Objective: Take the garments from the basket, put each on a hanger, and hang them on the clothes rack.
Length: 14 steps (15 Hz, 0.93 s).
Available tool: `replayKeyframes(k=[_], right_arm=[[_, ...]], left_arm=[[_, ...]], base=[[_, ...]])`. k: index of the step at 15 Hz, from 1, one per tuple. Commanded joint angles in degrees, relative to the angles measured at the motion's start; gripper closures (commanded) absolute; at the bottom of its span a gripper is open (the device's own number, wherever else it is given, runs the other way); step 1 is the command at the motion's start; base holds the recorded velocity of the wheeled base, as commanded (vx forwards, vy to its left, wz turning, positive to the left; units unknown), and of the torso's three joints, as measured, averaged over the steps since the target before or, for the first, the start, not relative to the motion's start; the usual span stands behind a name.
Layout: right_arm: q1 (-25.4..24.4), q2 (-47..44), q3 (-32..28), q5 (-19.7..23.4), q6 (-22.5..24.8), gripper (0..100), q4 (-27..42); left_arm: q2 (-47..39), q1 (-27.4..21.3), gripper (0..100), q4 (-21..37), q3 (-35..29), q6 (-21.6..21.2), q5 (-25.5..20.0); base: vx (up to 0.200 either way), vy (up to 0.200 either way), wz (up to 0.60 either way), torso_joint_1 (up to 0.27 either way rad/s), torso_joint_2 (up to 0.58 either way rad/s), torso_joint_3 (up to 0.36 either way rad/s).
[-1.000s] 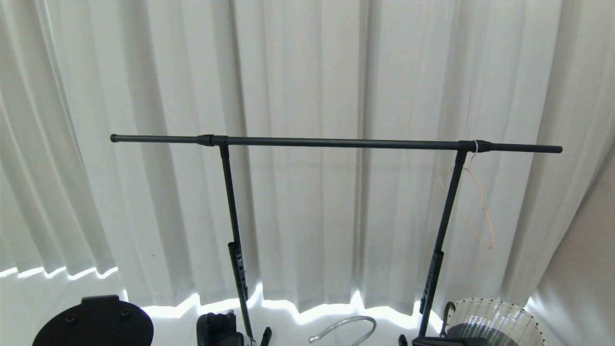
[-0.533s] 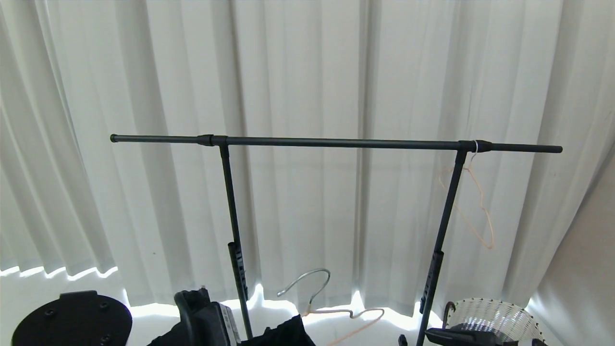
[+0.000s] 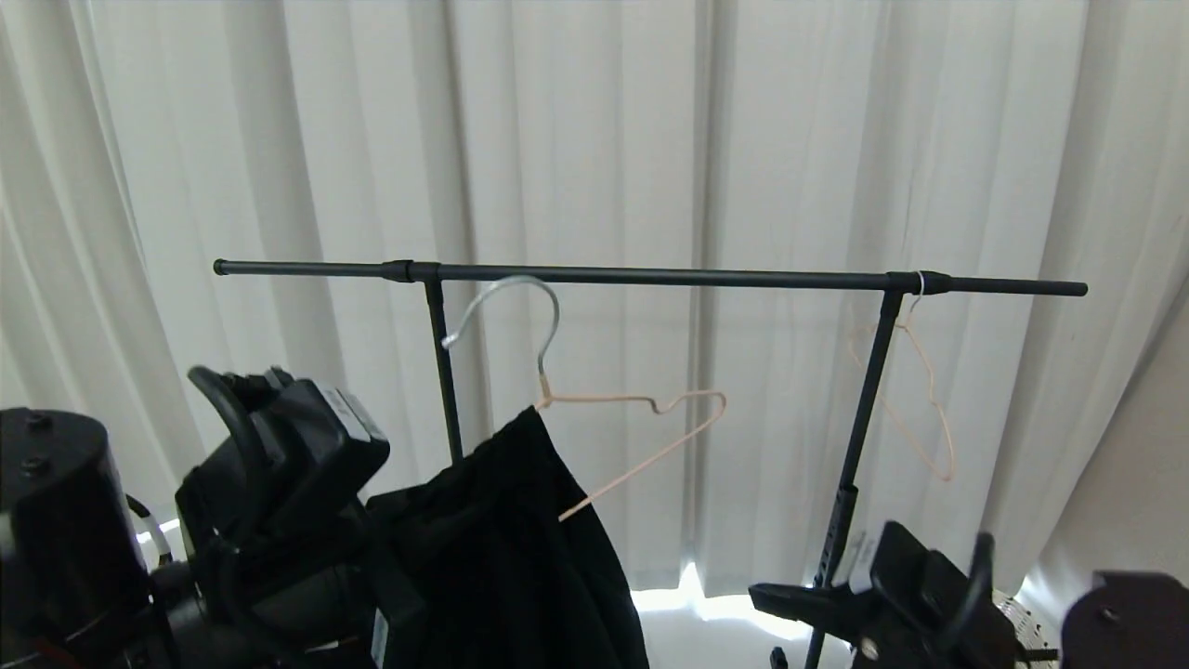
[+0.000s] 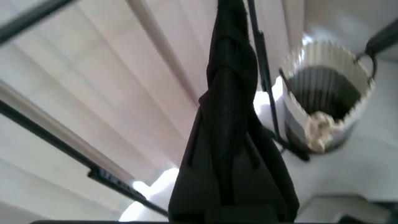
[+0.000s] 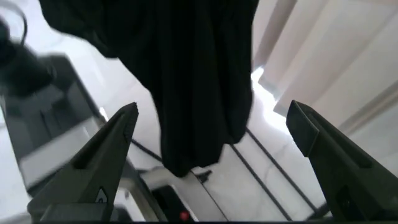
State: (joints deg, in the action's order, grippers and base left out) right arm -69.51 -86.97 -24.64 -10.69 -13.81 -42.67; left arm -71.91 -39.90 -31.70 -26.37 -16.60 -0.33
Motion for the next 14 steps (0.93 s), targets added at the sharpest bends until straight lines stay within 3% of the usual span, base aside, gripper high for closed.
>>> replayKeyframes(k=[1,5,14], right_arm=[[2.9,-8.5,-9.8,-4.6,-3.9,0,-0.1],[6.3,-13.5,-21.2,-7.9,-7.3,0,-0.1],[5.6,-14.3,-22.1,-7.9,-7.5,0,-0.1]], left_arm=[[-1.4,1.1,100,0.0,-3.7,1.4,0.0],[-1.6,1.0,100,0.1,-4.7,1.7,0.0],[-1.5,-2.4,100,0.1,-3.9,1.4,0.1]], base=[[0.000,0.000,0.00,0.000,0.00,0.000],[0.000,0.000,0.00,0.000,0.00,0.000],[0.000,0.000,0.00,0.000,0.00,0.000]])
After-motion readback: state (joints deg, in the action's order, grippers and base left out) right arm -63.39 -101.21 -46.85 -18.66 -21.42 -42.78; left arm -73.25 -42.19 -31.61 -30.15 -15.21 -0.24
